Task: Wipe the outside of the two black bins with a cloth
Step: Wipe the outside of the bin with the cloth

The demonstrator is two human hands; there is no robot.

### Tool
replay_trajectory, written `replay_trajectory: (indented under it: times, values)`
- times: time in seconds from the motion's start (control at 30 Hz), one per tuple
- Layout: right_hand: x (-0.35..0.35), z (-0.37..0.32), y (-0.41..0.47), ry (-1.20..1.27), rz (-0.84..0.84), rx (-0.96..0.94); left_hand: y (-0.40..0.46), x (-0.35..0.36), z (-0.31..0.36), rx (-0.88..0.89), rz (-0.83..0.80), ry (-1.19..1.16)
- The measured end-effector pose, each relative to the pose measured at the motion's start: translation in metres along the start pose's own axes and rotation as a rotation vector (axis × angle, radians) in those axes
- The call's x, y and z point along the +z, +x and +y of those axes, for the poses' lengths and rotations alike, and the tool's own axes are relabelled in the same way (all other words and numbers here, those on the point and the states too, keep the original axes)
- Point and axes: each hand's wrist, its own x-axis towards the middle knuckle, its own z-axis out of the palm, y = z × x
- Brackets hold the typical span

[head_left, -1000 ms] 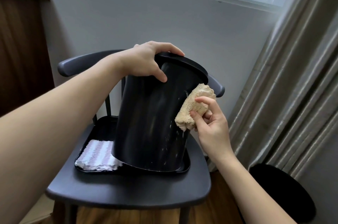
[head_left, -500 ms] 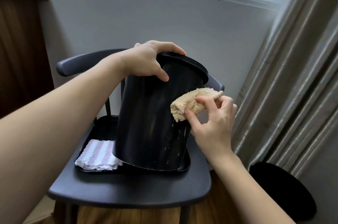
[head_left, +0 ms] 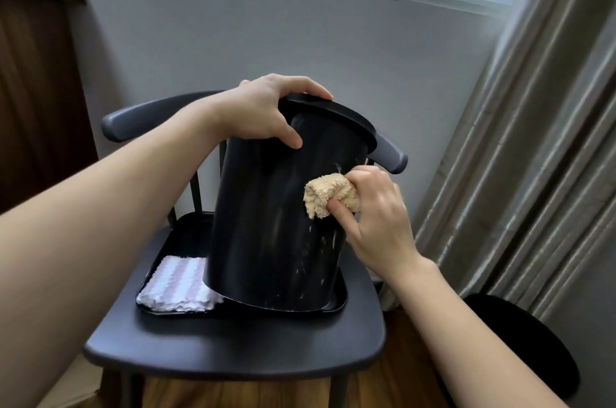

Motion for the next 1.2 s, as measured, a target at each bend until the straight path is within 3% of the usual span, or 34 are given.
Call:
replay_trajectory:
  times: [0.13,0.4,0.6,0.8,1.07,1.2]
  values:
    - [0.009,-0.004,-0.008,0.008,0.078,-0.077,-0.001,0.000,0.001,0.001,0.003,0.006]
    - [0.005,-0.010,0.018,0.064,0.139,0.083,0.000,0.000,0.000,0.002,0.001,-0.002]
    - [0.008,-0.004,-0.015,0.115,0.027,-0.145,-0.001,-0.001,-0.002,-0.004,0.010,-0.001]
    - [0.008,-0.003,0.010,0.159,0.144,0.068,0.001,0.000,-0.003,0.005,0.009,-0.007]
    - [0.011,-0.005,-0.032,0.241,0.022,-0.109,0.000,-0.002,-0.006,-0.004,0.010,-0.021]
    - [0.007,-0.006,-0.008,0.211,0.089,0.014,0.001,-0.001,-0.006,-0.002,0.013,-0.017]
